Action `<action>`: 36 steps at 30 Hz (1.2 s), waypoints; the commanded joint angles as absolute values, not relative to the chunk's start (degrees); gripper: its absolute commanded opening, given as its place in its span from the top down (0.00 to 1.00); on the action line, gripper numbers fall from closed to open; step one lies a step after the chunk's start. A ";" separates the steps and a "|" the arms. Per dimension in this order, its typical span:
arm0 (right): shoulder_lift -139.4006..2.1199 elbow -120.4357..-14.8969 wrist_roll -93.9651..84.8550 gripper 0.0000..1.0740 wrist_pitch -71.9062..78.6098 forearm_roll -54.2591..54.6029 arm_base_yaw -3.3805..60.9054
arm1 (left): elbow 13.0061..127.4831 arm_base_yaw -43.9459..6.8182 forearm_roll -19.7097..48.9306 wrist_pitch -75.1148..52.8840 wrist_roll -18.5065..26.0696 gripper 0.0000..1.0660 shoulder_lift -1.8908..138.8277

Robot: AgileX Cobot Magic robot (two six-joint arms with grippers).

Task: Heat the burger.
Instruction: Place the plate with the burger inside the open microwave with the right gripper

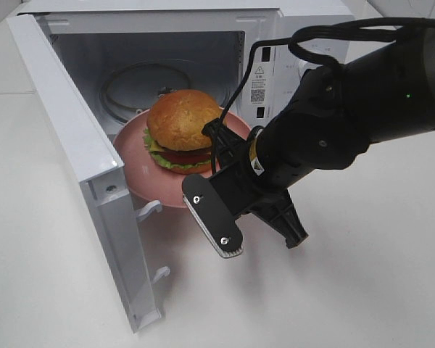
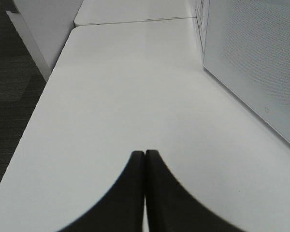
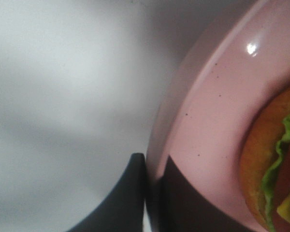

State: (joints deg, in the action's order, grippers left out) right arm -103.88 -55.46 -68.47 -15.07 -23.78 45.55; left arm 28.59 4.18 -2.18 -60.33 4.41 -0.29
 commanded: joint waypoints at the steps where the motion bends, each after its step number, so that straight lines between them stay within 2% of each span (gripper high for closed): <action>1: -103.53 -56.95 -71.10 1.00 -13.06 -23.66 44.58 | 28.53 4.01 -1.95 -59.59 4.41 1.00 -1.49; 4: -103.53 -57.47 -73.80 1.00 -13.58 -20.17 41.94 | 28.53 4.01 -1.95 -59.59 4.41 1.00 -1.49; 7: -103.53 -57.58 -74.60 1.00 -13.69 -19.08 41.37 | 28.53 4.01 -1.95 -59.59 4.41 1.00 -1.49; 12: -103.53 -57.70 -83.94 1.00 -13.52 -11.23 39.99 | 28.53 4.01 -1.95 -59.59 4.41 1.00 -1.49; 20: -104.05 -59.93 -84.74 1.00 -14.78 -10.71 39.36 | 28.53 4.01 -1.95 -59.59 4.41 1.00 -1.49; 36: -115.45 -77.64 -86.00 1.00 -24.24 -6.70 38.62 | 28.53 4.01 -1.95 -59.59 4.41 1.00 -1.49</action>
State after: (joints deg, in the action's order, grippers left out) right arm -115.28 -75.23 -85.37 -25.73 -7.22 39.02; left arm 28.59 4.18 -2.18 -60.33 4.41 -0.29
